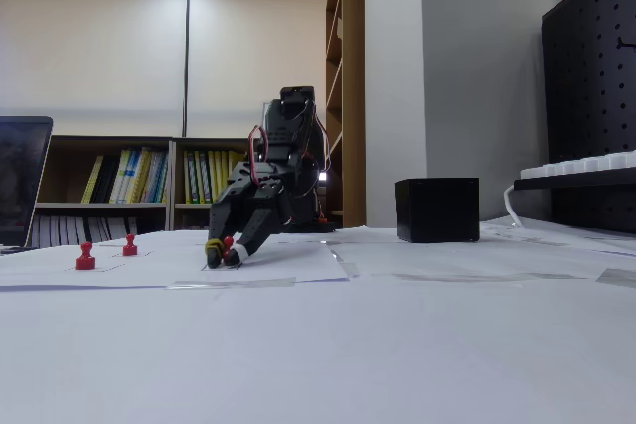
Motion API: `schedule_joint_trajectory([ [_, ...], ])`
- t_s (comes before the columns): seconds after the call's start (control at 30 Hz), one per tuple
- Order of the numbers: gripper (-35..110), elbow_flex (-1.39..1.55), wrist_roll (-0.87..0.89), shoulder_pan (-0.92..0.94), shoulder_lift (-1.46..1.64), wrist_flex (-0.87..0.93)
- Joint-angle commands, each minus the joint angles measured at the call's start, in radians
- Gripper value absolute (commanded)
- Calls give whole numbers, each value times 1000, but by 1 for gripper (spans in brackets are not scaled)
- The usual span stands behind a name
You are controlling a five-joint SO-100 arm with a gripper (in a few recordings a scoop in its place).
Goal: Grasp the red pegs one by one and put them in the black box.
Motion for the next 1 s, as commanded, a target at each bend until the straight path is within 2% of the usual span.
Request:
schedule_joint_trajectory([
  [0.0,0,74,-25,-12,-121,192],
  [0.13,0,181,-15,-35,-244,612],
  [0.17,0,215,12,-54,-291,788],
  [0.27,0,273,32,-115,-408,1131],
  [0.5,0,472,-112,-348,-500,1652],
  [0.63,0,522,-227,-509,-543,1792],
  [0.83,0,538,-410,-775,-589,1787],
  [0.97,0,680,-505,-930,-541,1778],
])
